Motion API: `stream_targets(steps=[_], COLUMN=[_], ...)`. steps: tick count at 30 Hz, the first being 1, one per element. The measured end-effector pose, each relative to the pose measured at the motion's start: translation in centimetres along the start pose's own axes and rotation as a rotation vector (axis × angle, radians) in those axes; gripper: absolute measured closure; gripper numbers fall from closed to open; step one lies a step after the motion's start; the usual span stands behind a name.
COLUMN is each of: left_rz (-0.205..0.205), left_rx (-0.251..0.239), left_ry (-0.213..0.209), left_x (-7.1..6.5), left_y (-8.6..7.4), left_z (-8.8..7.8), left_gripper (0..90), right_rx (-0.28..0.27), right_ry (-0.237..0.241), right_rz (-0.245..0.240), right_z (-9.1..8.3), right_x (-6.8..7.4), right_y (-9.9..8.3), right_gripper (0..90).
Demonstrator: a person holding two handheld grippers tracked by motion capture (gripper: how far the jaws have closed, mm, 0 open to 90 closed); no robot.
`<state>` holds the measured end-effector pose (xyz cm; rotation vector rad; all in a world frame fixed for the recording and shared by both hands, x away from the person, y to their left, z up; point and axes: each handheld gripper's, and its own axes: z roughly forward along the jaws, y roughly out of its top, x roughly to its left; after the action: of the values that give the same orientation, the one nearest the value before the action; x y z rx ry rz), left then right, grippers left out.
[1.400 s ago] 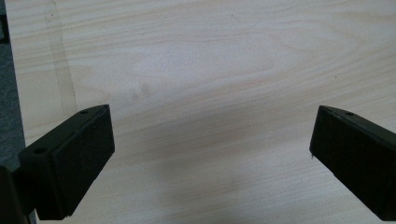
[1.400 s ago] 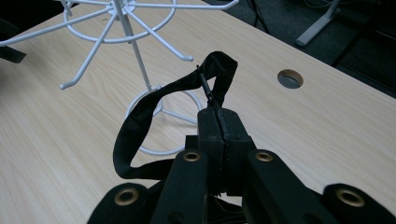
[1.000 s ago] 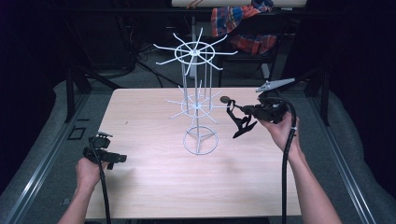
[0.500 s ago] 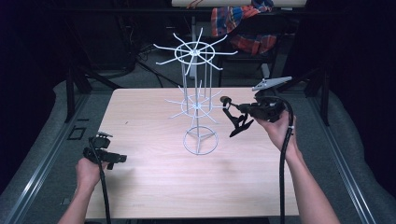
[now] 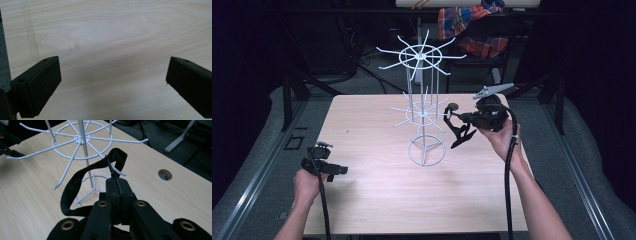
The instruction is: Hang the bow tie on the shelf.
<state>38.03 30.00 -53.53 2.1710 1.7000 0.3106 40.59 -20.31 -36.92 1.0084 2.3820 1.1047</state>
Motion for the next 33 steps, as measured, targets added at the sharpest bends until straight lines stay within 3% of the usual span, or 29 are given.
stream_targets(steps=[10, 17, 22, 33], left_rz=[0.004, 0.011, 0.006, 0.008], left_rx=[0.013, 0.019, 0.018, 0.021], left_ry=[-0.001, 0.001, 0.0, -0.003], left_x=[0.0, 0.0, 0.0, 0.0], left_y=[0.0, 0.0, -0.1, -0.1], left_z=[0.2, 0.2, 0.2, 0.2], left_gripper=[0.1, 0.0, 0.1, 0.1], right_rx=[0.014, 0.038, 0.025, 0.018], right_ry=[0.004, -0.013, -0.011, 0.025], right_rz=[0.0, -0.03, -0.026, -0.015], right_z=[1.5, 2.7, 2.9, 3.9], right_x=[0.3, 0.8, 0.8, 1.1], right_y=[-0.4, -0.8, -0.9, -1.3], right_gripper=[89.5, 89.5, 89.5, 89.5])
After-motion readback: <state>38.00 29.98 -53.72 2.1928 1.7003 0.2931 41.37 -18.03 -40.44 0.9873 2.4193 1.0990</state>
